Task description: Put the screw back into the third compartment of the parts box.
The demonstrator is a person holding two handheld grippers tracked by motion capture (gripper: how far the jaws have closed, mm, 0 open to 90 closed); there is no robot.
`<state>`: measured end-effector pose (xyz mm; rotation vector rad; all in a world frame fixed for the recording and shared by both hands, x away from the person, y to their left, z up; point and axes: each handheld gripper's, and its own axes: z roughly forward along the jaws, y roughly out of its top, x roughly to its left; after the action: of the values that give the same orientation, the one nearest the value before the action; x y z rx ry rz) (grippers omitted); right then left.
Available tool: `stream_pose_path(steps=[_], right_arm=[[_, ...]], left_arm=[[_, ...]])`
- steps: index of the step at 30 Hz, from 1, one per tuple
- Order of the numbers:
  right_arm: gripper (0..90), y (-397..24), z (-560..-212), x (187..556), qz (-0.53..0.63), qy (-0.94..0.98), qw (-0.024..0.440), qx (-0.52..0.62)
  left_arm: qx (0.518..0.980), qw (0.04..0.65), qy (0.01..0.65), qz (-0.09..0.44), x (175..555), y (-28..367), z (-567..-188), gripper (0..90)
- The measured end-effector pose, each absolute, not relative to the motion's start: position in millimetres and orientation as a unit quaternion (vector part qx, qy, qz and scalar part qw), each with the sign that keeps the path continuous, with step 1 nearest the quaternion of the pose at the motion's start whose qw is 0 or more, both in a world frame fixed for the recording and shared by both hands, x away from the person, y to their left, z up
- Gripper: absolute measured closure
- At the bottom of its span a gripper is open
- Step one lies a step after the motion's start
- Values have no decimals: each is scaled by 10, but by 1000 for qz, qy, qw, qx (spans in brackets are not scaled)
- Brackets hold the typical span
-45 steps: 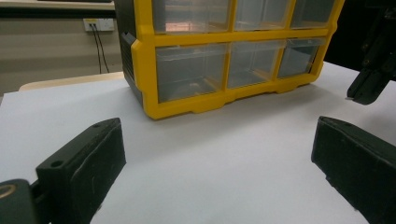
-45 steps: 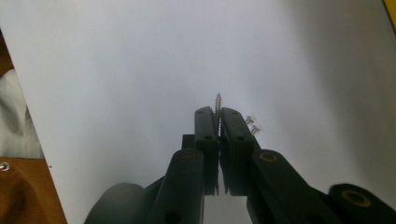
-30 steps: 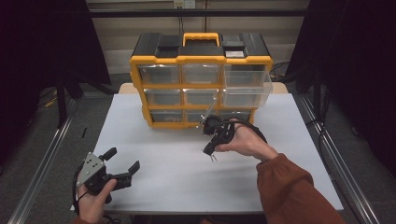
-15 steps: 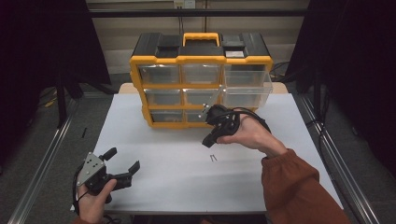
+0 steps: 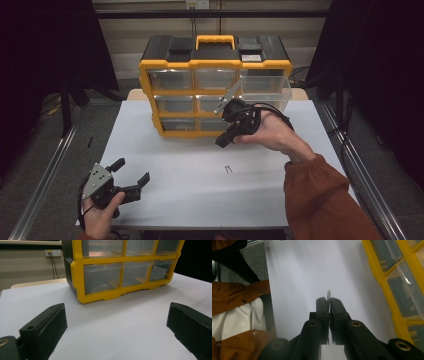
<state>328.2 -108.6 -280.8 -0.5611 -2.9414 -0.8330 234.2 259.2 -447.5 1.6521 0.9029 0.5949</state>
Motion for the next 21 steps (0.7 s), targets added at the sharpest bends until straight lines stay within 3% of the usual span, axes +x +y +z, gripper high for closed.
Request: stream_pose_path(steps=[21], right_arm=[[859,-1246,-2291,3403,-312,-932,-12,-183]], left_arm=[[697,552,383,250,2344,2588,-4477,28]])
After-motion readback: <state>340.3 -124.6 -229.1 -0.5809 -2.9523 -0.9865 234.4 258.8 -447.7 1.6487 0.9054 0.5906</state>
